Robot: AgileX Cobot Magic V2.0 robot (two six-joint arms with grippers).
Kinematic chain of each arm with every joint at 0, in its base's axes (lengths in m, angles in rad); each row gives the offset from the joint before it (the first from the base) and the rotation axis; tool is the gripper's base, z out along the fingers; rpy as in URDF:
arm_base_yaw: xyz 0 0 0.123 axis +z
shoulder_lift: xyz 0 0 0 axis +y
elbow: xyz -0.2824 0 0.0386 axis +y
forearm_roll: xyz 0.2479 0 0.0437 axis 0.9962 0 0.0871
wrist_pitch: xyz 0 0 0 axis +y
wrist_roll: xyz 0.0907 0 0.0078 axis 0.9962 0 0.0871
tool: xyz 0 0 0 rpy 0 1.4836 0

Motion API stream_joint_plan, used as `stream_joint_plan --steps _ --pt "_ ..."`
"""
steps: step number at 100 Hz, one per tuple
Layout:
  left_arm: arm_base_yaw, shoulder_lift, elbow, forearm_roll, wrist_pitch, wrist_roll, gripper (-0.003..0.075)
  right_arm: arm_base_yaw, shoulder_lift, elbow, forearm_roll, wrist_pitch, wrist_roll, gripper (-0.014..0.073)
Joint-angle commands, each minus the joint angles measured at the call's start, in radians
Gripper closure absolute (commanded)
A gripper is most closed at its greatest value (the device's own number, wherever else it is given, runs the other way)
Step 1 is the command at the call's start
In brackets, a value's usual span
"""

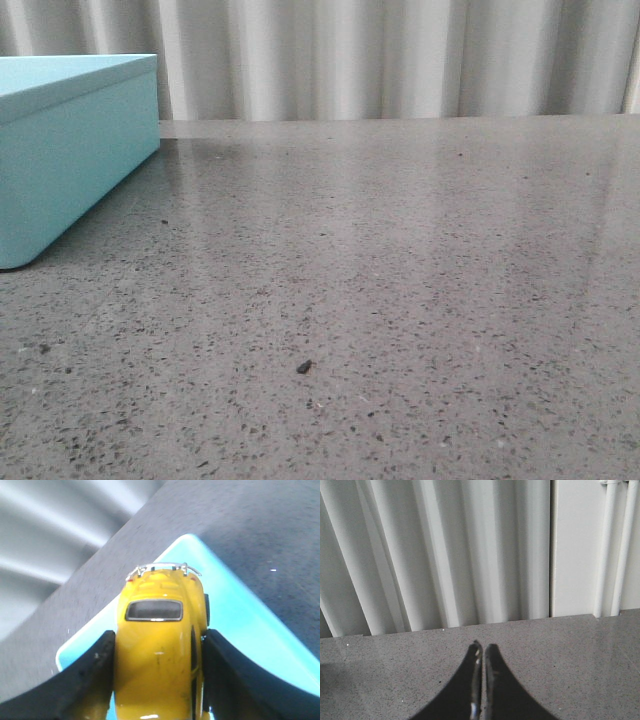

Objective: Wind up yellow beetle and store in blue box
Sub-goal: 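Lift the yellow car off the table with the left gripper, then carry the car over the turquoise box and lower it inside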

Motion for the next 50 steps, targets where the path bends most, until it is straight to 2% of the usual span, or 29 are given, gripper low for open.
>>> stream_joint_plan --steps 1,18,50 --pt "0.034 -0.053 -0.005 -0.007 0.001 -0.091 0.0482 0.004 0.011 -0.022 -0.008 -0.09 -0.005 0.0655" --pt "0.08 -0.053 0.112 -0.014 0.001 -0.116 0.0482 0.004 0.011 -0.022 -0.008 -0.106 -0.005 0.0655" --pt "0.093 -0.024 0.367 -0.014 -0.037 -0.116 0.0482 0.004 0.011 -0.022 -0.008 -0.106 -0.005 0.0655"
